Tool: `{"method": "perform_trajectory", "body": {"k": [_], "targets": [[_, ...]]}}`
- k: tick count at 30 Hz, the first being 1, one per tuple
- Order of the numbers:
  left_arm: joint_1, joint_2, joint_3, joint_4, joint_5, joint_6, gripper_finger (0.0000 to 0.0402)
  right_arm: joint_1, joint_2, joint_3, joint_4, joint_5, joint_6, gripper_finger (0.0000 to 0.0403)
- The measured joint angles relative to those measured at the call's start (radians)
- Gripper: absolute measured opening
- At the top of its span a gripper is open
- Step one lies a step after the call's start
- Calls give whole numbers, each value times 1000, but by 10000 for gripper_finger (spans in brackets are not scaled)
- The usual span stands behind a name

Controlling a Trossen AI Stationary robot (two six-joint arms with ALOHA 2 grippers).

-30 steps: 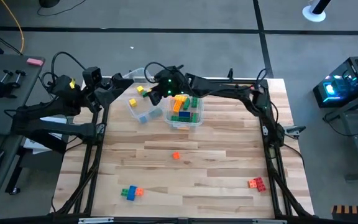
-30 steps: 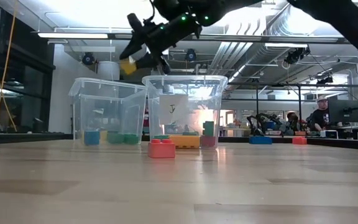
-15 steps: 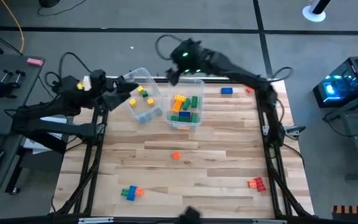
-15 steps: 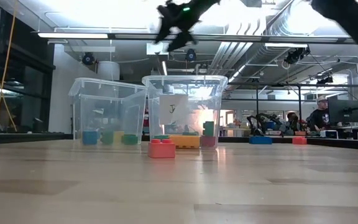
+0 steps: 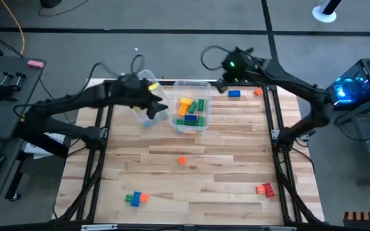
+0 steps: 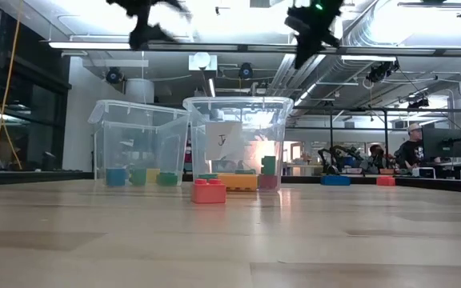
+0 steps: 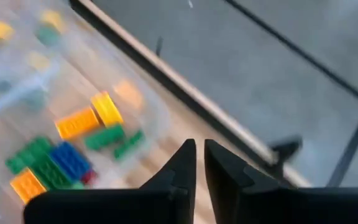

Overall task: Sort blocks by size
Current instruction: Put the green small game piece into the left transparent bin

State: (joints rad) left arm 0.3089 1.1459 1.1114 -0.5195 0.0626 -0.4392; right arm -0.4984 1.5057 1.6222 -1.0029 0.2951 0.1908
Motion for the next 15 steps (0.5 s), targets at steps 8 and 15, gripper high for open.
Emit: {"method": "perform_trajectory", "body": {"k": [8,15], "targets": [[92,202,104,-508,-237,149,19,37,-292,-493,83,3,285,20],[21,213,-32,-514,-240,33,3,106,-471,-764,197,-26,488,5]]}}
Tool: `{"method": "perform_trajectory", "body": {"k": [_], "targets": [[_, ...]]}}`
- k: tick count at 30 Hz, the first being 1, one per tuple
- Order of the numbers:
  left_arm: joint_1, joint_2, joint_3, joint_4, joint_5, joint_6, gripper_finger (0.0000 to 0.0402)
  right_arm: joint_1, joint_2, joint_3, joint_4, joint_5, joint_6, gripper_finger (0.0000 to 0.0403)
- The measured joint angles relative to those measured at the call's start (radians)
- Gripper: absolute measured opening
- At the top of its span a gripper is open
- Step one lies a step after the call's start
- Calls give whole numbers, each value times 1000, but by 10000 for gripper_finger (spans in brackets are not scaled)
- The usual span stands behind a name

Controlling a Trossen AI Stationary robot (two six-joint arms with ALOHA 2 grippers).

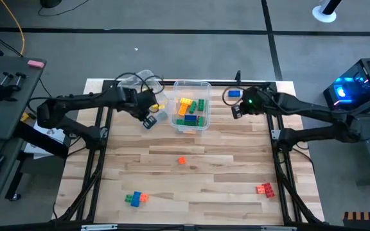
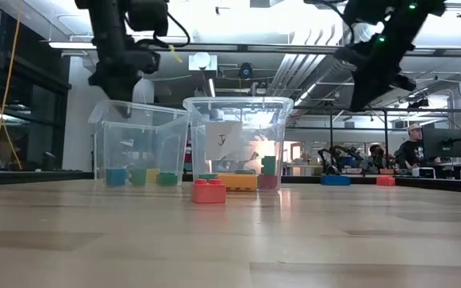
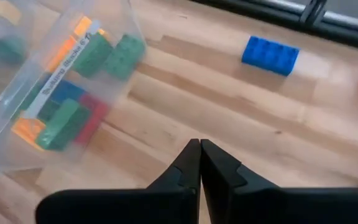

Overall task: Sort blocks by size
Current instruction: Put the green small game piece into the left transparent bin

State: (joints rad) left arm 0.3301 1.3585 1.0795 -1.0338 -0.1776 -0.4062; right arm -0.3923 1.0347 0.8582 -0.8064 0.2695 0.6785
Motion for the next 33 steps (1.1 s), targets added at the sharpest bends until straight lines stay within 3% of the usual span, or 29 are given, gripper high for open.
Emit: {"method": "perform_trajectory", "body": {"k": [5,13,20,25,29,33], "targets": [[-34,-12,-7,-84,-24,1,1,15,-58,-82,43,0,47,4],[-7,-15,-9,-389,-127,59,0,14,-66,-102,104,0,38,2],[58,-14,-2,-449,-207,42,0,14,-66,-102,147,0,19,2],[82,-21,81,-532,-267,-8,0,14,-72,-102,174,-12,16,2],[65,-71,168,-510,-269,-49,0,14,-98,-102,256,-39,-15,2],[13,-166,186,-362,-218,-77,0,12,-114,-101,307,-84,-6,2]]}}
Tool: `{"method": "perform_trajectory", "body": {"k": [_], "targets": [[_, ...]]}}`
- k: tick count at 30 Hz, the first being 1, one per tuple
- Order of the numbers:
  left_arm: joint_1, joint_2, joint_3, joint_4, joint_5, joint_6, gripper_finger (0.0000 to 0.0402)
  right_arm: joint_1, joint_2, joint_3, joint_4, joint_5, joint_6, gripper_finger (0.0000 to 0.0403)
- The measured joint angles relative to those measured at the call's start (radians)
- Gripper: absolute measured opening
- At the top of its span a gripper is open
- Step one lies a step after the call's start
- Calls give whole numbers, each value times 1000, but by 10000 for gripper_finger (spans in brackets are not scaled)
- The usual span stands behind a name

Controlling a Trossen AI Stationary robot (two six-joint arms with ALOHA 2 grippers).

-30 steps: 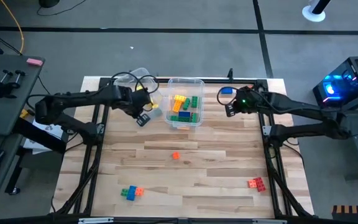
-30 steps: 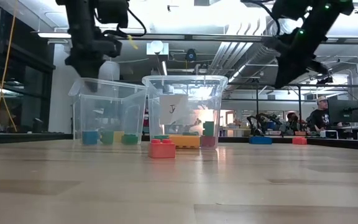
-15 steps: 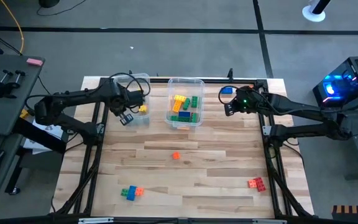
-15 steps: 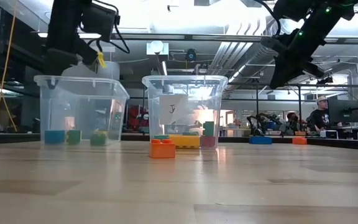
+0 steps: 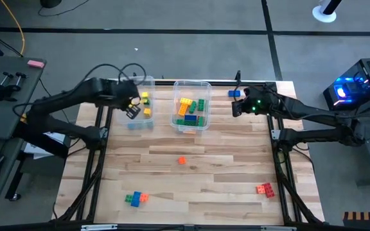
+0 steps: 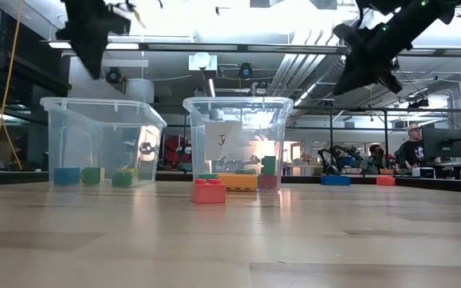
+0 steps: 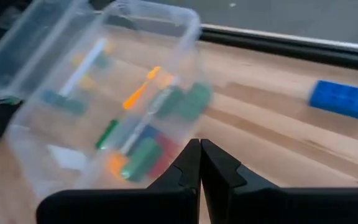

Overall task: Sort blocks by size
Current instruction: Put the green small game piece into the left transparent bin

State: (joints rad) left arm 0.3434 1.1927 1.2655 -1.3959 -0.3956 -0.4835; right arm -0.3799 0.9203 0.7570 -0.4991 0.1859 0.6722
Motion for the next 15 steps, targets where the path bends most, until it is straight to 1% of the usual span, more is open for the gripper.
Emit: {"method": "perform_trajectory", "body": {"k": [2,4,6,8,9,11,13,15], "targets": [[-38,-60,-15,112,56,-10,0,0,1,0,18,-55,1,3],[-95,-120,-50,259,130,0,0,7,2,0,37,-109,1,8],[-165,-170,-99,414,185,6,0,21,3,0,40,-130,3,16],[-245,-204,-153,525,216,6,0,37,3,0,42,-132,1,25],[-289,-210,-176,545,233,11,0,43,3,0,42,-132,1,31],[-389,-205,-215,528,283,12,0,56,3,0,41,-132,1,43],[-493,-176,-248,482,349,-21,0,67,3,0,41,-131,1,54],[-597,-138,-276,470,416,-84,2,69,3,0,41,-128,1,63]]}}
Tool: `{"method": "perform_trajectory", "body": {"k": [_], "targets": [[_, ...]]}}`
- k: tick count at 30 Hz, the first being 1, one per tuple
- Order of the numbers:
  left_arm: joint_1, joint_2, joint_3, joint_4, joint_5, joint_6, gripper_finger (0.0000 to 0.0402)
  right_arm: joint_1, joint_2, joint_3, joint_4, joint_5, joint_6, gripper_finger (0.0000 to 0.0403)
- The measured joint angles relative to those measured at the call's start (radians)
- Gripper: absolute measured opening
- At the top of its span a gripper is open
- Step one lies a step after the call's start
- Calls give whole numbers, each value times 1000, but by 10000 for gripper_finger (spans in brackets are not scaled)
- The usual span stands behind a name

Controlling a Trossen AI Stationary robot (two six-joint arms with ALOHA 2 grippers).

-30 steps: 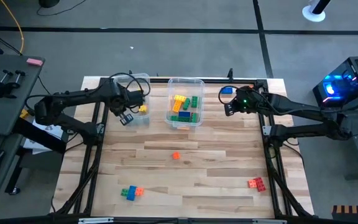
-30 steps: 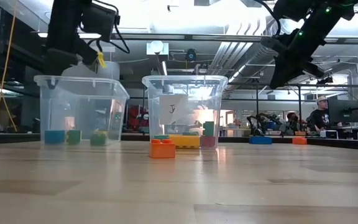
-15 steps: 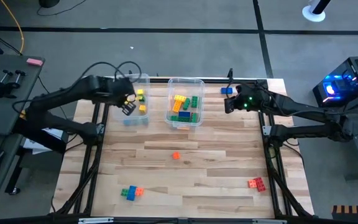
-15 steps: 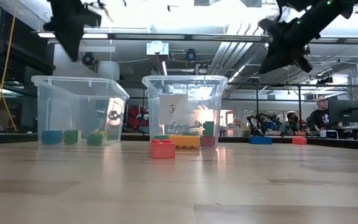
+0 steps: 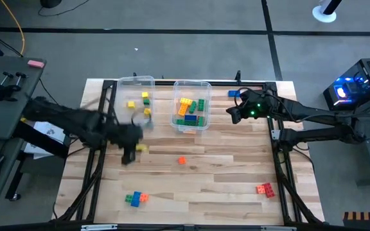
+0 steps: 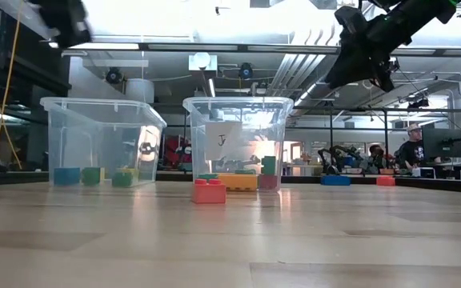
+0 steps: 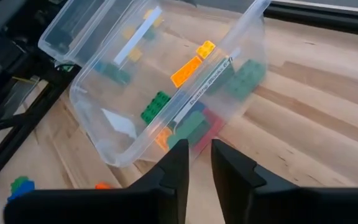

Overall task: Sort blocks by size
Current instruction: Put the green small game piece into the left transparent bin

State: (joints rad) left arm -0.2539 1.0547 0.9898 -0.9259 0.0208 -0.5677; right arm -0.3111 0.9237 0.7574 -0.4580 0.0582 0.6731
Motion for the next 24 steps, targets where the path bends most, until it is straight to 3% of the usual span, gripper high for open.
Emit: {"method": "perform_trajectory", "body": {"k": [5,12,17,24], "targets": [[-232,128,-7,63,118,-174,32,0,0,0,0,24,0,75],[-485,289,-7,207,130,-361,130,0,0,0,-20,45,-20,76],[-622,393,-7,332,122,-317,207,0,0,0,-36,46,-27,76],[-678,540,-7,187,-7,-268,276,0,0,0,-53,46,-27,76]]}}
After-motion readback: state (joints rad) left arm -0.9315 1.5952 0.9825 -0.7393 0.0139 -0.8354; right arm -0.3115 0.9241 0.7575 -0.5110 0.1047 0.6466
